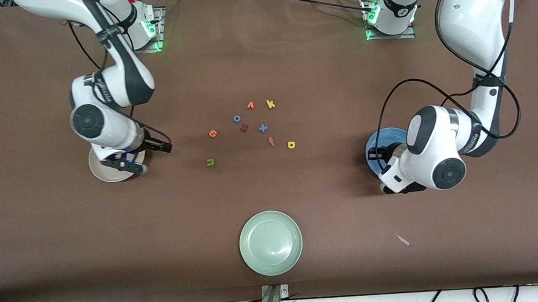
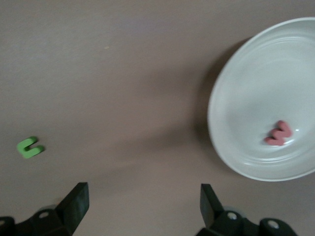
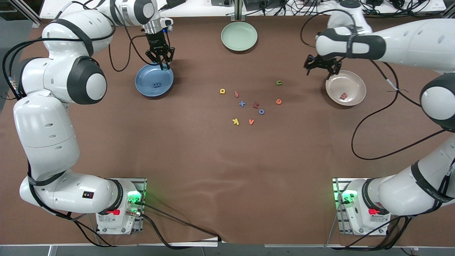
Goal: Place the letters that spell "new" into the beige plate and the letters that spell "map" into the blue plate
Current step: 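Drop the w on the white plate while the left gripper drops the p, then grasp the green u with the right gripper while the left gripper takes the a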
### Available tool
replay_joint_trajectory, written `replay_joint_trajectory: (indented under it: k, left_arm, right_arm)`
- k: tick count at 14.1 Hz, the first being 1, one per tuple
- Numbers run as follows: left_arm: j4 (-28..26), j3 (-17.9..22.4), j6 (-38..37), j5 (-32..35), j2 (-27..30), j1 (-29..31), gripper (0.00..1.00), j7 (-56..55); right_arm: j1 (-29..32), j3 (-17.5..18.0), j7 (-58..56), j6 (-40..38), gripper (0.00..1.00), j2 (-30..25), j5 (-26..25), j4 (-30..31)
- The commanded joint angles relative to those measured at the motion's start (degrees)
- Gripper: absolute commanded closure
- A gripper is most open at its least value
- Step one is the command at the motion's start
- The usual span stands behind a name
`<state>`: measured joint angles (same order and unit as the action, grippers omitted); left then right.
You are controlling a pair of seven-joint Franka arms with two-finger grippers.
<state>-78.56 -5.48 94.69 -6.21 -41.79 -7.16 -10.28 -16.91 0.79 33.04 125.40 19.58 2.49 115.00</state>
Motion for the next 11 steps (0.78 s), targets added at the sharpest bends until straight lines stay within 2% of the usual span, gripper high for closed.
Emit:
replay_joint_trajectory:
  k: [1,4,7,11]
  left_arm:
    - [-1.42,-0.32,0.32,1.46,0.40,3.98,0.92,7.18]
    - [-2.12,-0.32,1.99,1.37,-0.92,6.27,0.92,14.30]
    - [-2.38,-0.32,3.39,1.29,-1.98,7.68,0.96,17.74]
    - [-2.47,-0.32,4.80,1.20,-2.86,8.56,0.96,18.89]
  right_arm:
    - [-3.03,-0.26,0.45,0.72,0.00,4.49,0.86,-4.77]
    - [-5.76,-0.26,-0.77,2.92,0.00,8.35,0.50,-8.20]
    - [-7.44,1.14,-1.22,6.78,0.00,12.31,0.50,-10.84]
    - [-7.44,2.63,-4.99,9.95,0.00,16.18,0.50,-13.30]
